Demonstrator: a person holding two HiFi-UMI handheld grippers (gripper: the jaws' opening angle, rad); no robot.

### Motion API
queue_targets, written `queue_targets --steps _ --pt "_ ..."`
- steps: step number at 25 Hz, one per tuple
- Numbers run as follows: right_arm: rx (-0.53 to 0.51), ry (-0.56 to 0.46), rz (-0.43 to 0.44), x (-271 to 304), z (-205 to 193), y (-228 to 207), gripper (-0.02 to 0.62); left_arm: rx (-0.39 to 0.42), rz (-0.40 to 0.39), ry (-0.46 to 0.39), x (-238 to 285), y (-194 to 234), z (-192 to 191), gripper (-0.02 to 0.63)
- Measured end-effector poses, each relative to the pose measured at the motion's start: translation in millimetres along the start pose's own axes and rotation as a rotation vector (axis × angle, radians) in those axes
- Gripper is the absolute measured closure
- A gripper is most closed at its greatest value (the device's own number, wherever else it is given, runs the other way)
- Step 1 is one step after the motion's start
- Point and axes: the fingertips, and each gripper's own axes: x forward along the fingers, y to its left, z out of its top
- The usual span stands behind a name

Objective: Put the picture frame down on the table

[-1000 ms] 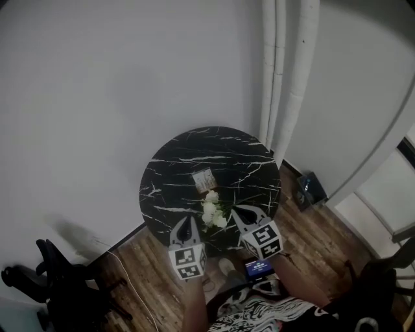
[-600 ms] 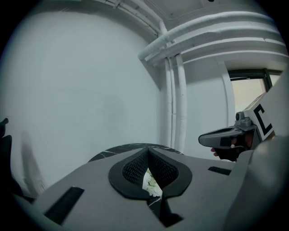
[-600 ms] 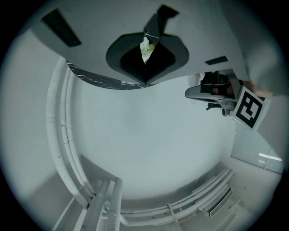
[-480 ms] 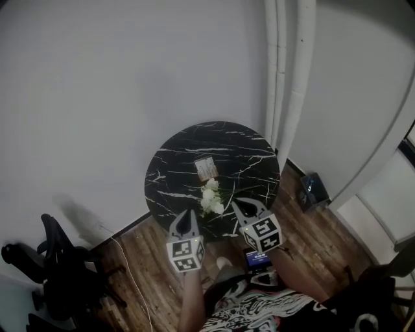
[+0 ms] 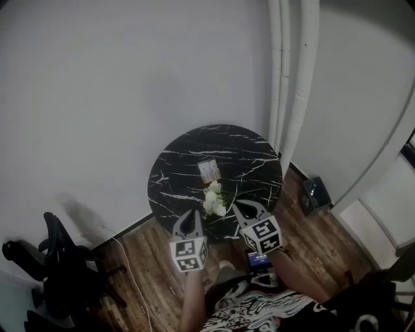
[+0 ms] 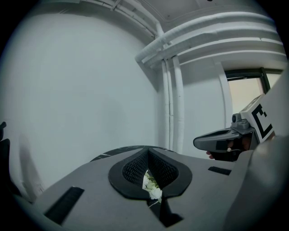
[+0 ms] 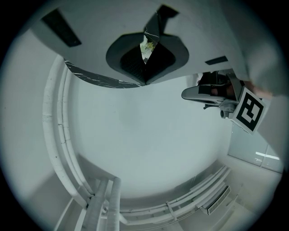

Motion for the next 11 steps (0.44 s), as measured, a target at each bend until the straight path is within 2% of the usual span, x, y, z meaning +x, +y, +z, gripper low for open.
queue_targets --steps 11 --pt "-0.030 0.014 0.043 18 -2 12 0.578 0.002 0.003 0.008 7 13 -3 0.592"
